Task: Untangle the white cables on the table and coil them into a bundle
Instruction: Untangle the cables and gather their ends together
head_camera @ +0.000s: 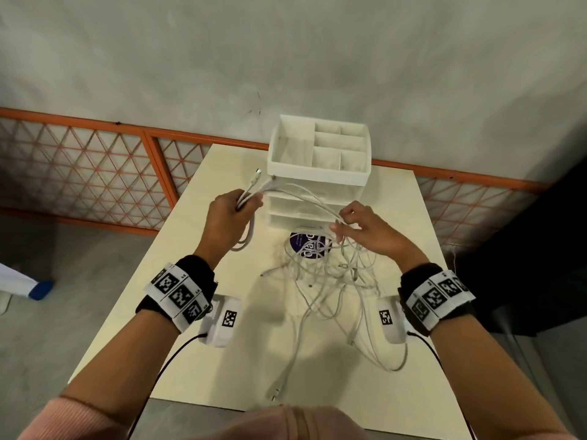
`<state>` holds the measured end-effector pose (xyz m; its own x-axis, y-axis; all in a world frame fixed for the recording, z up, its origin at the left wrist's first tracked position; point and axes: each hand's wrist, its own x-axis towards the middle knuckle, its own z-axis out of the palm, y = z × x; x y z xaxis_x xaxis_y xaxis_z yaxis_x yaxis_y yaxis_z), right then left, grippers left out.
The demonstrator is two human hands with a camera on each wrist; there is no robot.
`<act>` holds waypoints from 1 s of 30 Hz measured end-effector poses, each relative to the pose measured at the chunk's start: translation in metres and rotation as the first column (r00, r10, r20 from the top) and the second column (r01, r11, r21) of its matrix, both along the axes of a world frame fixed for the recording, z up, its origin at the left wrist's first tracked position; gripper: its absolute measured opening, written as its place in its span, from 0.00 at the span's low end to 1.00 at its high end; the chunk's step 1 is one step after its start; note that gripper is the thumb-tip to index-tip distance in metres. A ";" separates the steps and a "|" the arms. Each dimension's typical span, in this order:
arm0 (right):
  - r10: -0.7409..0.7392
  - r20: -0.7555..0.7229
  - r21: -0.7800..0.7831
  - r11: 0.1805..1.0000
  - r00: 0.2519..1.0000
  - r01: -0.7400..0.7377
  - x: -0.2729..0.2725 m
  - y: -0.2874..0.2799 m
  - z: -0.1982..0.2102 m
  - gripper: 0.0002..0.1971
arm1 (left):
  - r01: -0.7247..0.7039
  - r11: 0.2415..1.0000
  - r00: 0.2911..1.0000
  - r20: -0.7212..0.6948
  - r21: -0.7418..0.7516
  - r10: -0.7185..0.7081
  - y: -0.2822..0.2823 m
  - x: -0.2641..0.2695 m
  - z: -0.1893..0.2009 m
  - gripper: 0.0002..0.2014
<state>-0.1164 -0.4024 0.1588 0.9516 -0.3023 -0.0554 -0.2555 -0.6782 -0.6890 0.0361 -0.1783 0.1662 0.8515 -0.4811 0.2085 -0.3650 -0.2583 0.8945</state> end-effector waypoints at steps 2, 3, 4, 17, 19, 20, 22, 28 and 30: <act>0.006 0.072 0.152 0.988 0.997 -0.017 -0.004 0.004 0.020 0.15 | 0.019 0.987 1.000 0.014 0.158 -0.022 0.006 0.007 -0.013 0.13; 0.016 0.089 0.205 0.978 0.996 -0.034 -0.005 0.005 0.027 0.16 | 0.046 0.967 0.998 0.033 0.249 -0.056 0.008 0.007 -0.019 0.12; 0.037 0.091 0.219 0.974 0.995 -0.057 -0.003 0.006 0.032 0.17 | 0.056 0.945 0.995 0.060 0.321 -0.079 0.009 0.006 -0.024 0.12; 0.226 -0.222 -0.085 0.965 0.948 -0.250 0.026 0.021 0.034 0.19 | 0.315 0.923 0.854 0.359 0.223 -0.378 -0.023 -0.033 0.026 0.35; 0.198 -0.284 -0.119 0.964 0.938 -0.239 0.027 0.016 0.032 0.19 | 0.303 0.952 0.894 0.330 0.049 -0.302 -0.025 -0.035 0.025 0.32; 0.174 -0.329 -0.137 0.964 0.928 -0.229 0.026 0.013 0.030 0.20 | 0.284 0.952 0.940 0.228 -0.116 -0.253 -0.026 -0.036 0.025 0.30; 0.117 -0.431 -0.170 0.963 0.895 -0.207 0.025 0.007 0.024 0.20 | 0.160 0.913 0.985 0.006 -0.374 -0.170 -0.029 -0.037 0.025 0.21; 0.062 -0.552 -0.220 0.951 0.832 -0.217 0.024 0.014 0.008 0.18 | 0.288 0.903 0.950 -0.023 -0.320 -0.311 -0.028 -0.045 0.025 0.09; 0.137 -0.528 -0.178 0.947 0.838 -0.266 0.027 0.018 0.009 0.16 | 0.450 0.878 0.887 -0.033 -0.165 -0.461 -0.033 -0.050 0.018 0.12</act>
